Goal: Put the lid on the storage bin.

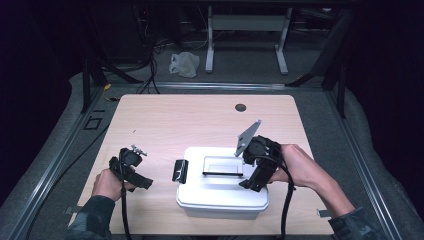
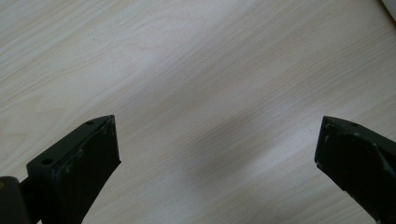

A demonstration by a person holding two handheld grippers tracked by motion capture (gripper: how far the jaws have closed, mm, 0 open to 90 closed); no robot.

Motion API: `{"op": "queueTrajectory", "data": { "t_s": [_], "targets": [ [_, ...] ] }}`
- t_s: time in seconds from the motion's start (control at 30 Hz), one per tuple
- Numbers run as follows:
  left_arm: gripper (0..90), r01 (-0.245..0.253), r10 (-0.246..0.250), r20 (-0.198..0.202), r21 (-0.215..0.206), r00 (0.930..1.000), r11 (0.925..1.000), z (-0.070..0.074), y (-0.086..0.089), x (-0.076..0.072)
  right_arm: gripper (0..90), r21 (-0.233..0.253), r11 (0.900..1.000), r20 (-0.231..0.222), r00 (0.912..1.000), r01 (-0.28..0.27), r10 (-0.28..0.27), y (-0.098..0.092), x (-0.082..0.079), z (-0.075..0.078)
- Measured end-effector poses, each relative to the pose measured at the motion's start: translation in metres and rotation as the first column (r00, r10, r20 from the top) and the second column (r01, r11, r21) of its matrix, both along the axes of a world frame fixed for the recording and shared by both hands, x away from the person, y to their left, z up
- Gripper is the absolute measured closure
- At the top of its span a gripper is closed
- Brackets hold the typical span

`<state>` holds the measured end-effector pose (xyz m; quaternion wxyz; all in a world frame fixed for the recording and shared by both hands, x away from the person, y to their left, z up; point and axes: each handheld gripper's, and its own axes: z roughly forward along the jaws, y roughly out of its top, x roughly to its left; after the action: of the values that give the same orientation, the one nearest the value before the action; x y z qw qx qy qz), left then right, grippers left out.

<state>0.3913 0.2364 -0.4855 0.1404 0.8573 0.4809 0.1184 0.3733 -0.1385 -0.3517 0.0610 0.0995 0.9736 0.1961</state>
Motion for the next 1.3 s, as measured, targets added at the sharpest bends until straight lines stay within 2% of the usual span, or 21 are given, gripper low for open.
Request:
{"op": "queueTrajectory", "data": {
  "t_s": [0.13,0.23,0.33,0.4,0.5,0.63,0.67,0.7,0.73,0.77,0.8,0.83,0.9,0.93,0.97,1.0,1.03,1.07,1.13,1.2,1.3],
  "targets": [
    [0.0,0.004,-0.004,0.001,0.001,1.0000,1.0000,0.000,0.001,0.000,7.2,0.015,0.997,0.008,0.9967,0.081,-0.081,-0.023,-0.003,0.002],
    [0.0,0.003,-0.003,-0.002,0.002,1.0000,1.0000,0.000,0.001,0.000,5.8,0.035,0.986,0.017,0.9866,0.161,-0.162,-0.045,-0.003,0.001],
    [0.0,0.004,-0.004,0.000,0.005,1.0000,1.0000,0.000,-0.001,-0.001,4.5,0.041,0.971,0.030,0.9708,0.237,-0.238,-0.064,-0.002,-0.005],
    [0.0,0.003,-0.003,0.001,0.004,1.0000,1.0000,0.000,-0.001,-0.001,3.7,0.059,0.957,0.031,0.9573,0.285,-0.287,-0.076,-0.002,-0.008],
    [0.0,0.002,-0.002,-0.001,0.005,1.0000,1.0000,0.000,0.001,-0.001,3.3,0.092,0.929,0.034,0.9307,0.360,-0.364,-0.096,-0.002,-0.012],
    [0.0,-0.002,0.002,0.000,0.004,1.0000,1.0000,-0.001,0.001,-0.001,3.0,0.130,0.871,0.032,0.8756,0.475,-0.482,-0.123,-0.002,-0.023],
    [0.0,-0.002,0.002,-0.001,0.004,1.0000,1.0000,-0.001,0.001,-0.001,2.8,0.136,0.851,0.032,0.8562,0.508,-0.516,-0.129,-0.001,-0.027],
    [0.0,-0.002,0.002,-0.001,0.005,1.0000,1.0000,-0.001,0.001,0.000,2.6,0.140,0.837,0.021,0.8440,0.528,-0.536,-0.135,-0.001,-0.031],
    [0.0,-0.001,0.001,-0.002,0.005,1.0000,1.0000,-0.001,0.001,0.000,1.6,0.134,0.817,0.007,0.8243,0.560,-0.566,-0.140,0.001,-0.037],
    [0.0,-0.001,0.001,-0.002,0.005,1.0000,1.0000,-0.001,0.001,0.000,1.6,0.134,0.817,0.007,0.8243,0.560,-0.566,-0.140,0.001,-0.037],
    [0.0,-0.001,0.001,-0.003,0.008,1.0000,1.0000,-0.002,0.001,0.000,1.3,0.133,0.802,0.003,0.8089,0.582,-0.588,-0.145,0.002,-0.043],
    [0.0,-0.001,0.001,-0.005,0.008,1.0000,1.0000,-0.002,0.001,0.000,1.7,0.147,0.776,-0.006,0.7849,0.614,-0.620,-0.153,0.004,-0.052],
    [0.0,-0.001,0.001,-0.009,0.013,1.0000,0.9999,-0.003,0.001,0.001,1.7,0.147,0.732,-0.028,0.7429,0.665,-0.669,-0.165,0.009,-0.073],
    [0.0,-0.001,0.001,-0.011,0.014,0.9999,0.9999,-0.003,0.001,0.002,1.5,0.133,0.723,-0.031,0.7321,0.678,-0.681,-0.166,0.010,-0.079],
    [0.0,-0.001,0.001,-0.011,0.014,0.9999,0.9999,-0.003,0.001,0.002,1.5,0.133,0.723,-0.031,0.7321,0.678,-0.681,-0.166,0.010,-0.079],
    [0.0,-0.001,0.001,-0.011,0.014,0.9999,0.9999,-0.004,0.001,0.003,1.1,0.106,0.707,-0.048,0.7135,0.700,-0.699,-0.169,0.016,-0.097],
    [0.0,-0.003,0.003,-0.012,0.012,0.9999,0.9999,-0.004,0.002,0.004,0.7,0.084,0.701,-0.049,0.7054,0.708,-0.707,-0.169,0.018,-0.104],
    [0.0,-0.003,0.003,-0.013,0.011,0.9999,0.9999,-0.004,0.002,0.004,0.4,0.071,0.700,-0.050,0.7033,0.711,-0.709,-0.169,0.019,-0.108],
    [0.0,-0.003,0.003,-0.010,0.013,0.9999,0.9999,-0.004,0.003,0.004,0.0,0.045,0.704,-0.058,0.7051,0.709,-0.707,-0.166,0.020,-0.118],
    [0.0,-0.004,0.004,-0.010,0.011,0.9999,0.9999,-0.004,0.004,0.004,0.0,0.023,0.705,-0.042,0.7054,0.709,-0.708,-0.164,0.021,-0.122],
    [0.0,-0.005,0.005,-0.010,0.007,0.9999,1.0000,-0.004,0.004,0.004,0.0,0.018,0.704,-0.044,0.7044,0.710,-0.708,-0.164,0.021,-0.125]
  ]
}}
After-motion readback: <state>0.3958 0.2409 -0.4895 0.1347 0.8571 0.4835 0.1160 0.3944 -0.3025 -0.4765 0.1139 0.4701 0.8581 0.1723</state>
